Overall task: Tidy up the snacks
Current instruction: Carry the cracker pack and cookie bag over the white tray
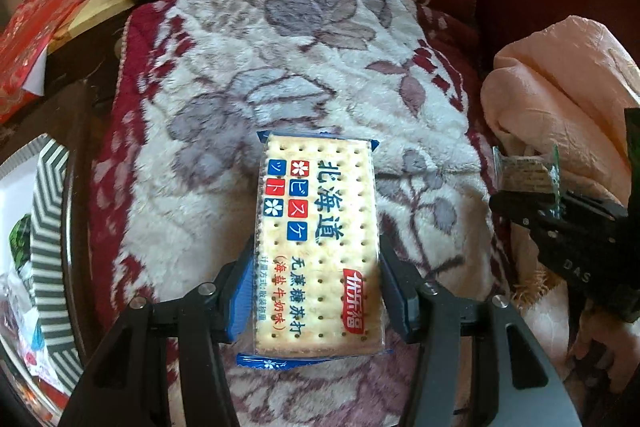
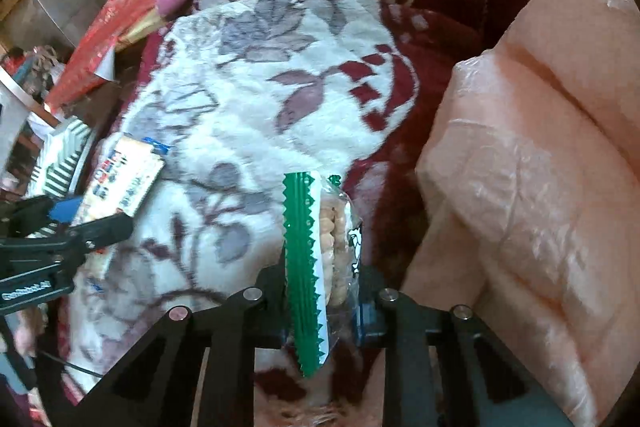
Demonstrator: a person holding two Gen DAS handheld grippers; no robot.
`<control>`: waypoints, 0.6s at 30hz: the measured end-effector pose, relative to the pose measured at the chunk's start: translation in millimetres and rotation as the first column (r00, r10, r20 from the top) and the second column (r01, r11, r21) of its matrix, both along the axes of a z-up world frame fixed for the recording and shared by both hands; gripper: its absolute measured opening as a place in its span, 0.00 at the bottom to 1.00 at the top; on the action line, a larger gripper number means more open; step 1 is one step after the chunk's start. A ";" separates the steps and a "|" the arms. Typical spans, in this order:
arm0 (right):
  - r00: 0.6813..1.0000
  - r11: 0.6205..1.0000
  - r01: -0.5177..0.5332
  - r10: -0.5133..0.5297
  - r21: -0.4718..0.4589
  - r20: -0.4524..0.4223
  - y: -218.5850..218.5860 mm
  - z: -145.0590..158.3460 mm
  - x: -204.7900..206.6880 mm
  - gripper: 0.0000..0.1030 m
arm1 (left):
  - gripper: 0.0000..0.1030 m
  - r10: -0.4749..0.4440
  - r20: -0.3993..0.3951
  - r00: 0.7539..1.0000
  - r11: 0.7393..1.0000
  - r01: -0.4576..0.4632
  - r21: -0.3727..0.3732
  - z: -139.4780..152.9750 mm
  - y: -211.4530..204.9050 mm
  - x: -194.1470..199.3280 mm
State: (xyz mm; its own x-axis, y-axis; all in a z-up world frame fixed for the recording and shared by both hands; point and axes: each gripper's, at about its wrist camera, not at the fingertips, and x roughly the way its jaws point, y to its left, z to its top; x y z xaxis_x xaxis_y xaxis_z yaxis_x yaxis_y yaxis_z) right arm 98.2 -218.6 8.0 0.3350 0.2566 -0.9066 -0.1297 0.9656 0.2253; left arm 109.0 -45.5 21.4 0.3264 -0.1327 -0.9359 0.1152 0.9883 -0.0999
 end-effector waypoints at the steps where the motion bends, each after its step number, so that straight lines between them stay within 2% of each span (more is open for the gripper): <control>1: 1.000 1.000 0.000 0.000 0.022 0.002 2.4 3.0 -3.0 0.23 | 0.53 0.005 0.008 1.000 1.000 -0.005 0.002 2.5 2.8 -3.1; 8: 0.997 0.996 -0.074 0.072 0.054 0.034 37.0 23.5 -26.1 0.23 | 0.53 0.053 0.052 0.997 0.998 -0.054 0.029 14.3 27.8 -28.6; 18: 0.974 0.974 -0.218 0.213 0.061 0.076 112.8 43.8 -41.9 0.23 | 0.52 0.148 0.084 0.985 0.987 -0.152 0.048 28.6 81.7 -64.4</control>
State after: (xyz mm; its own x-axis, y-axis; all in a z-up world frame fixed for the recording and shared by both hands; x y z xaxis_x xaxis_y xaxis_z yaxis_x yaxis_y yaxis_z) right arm 56.3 -105.8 51.9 0.3260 0.3897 -0.8613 -0.3503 0.8960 0.2728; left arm 44.7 36.3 50.0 0.4127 -0.0266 -0.9105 -0.0290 0.9987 -0.0423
